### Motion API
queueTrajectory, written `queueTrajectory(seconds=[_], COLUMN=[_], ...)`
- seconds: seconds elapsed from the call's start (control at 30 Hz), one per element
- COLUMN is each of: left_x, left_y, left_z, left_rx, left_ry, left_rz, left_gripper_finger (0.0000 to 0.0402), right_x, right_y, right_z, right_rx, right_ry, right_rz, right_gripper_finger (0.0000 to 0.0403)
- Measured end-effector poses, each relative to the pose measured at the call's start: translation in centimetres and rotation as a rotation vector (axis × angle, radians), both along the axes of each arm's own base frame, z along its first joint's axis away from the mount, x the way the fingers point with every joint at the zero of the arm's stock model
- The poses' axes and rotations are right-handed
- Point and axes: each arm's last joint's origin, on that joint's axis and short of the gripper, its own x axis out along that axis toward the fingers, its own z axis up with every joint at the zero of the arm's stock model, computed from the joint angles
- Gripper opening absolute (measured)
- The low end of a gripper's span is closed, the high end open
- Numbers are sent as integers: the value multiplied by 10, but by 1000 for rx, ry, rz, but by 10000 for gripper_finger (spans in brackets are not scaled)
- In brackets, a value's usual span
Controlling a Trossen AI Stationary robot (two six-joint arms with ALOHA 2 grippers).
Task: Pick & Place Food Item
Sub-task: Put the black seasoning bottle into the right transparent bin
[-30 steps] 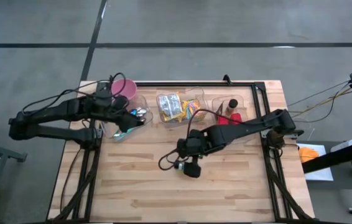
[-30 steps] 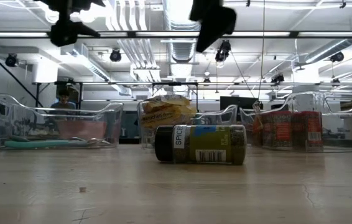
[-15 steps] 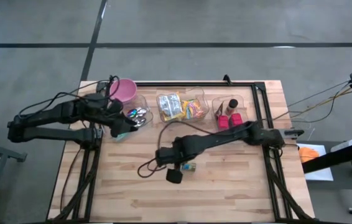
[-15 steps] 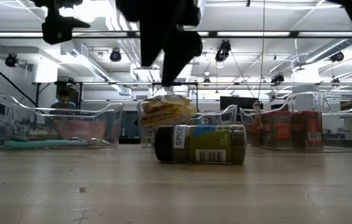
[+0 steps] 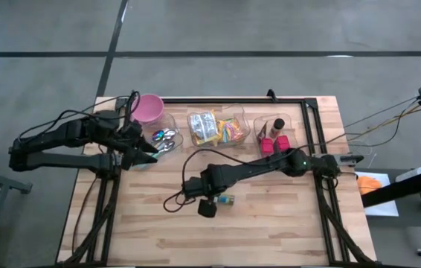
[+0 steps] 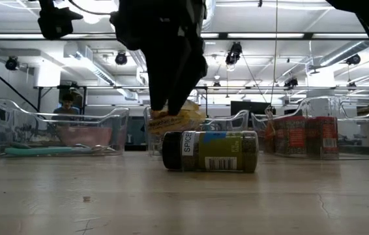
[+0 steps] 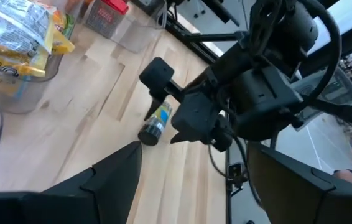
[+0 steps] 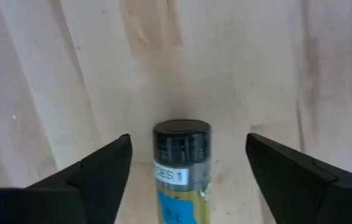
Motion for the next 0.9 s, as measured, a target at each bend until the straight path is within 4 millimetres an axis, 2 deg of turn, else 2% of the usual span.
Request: queueTrajectory(seconds=[0.27,0.9], left_x=[-4,-5], left_y=[-1,-1], left_z=[-2,-3], left_rx=[12,26], left_ry=[27,33], left_rz=[-14,-22], left_gripper_finger=[294,294], right_x=[-4,-11], right_y=[1,-1], right_z=[-25,-65], right_rx=[8,15], right_ry=[53,98], right_rz=[4,10], right_gripper_finger=[259,255])
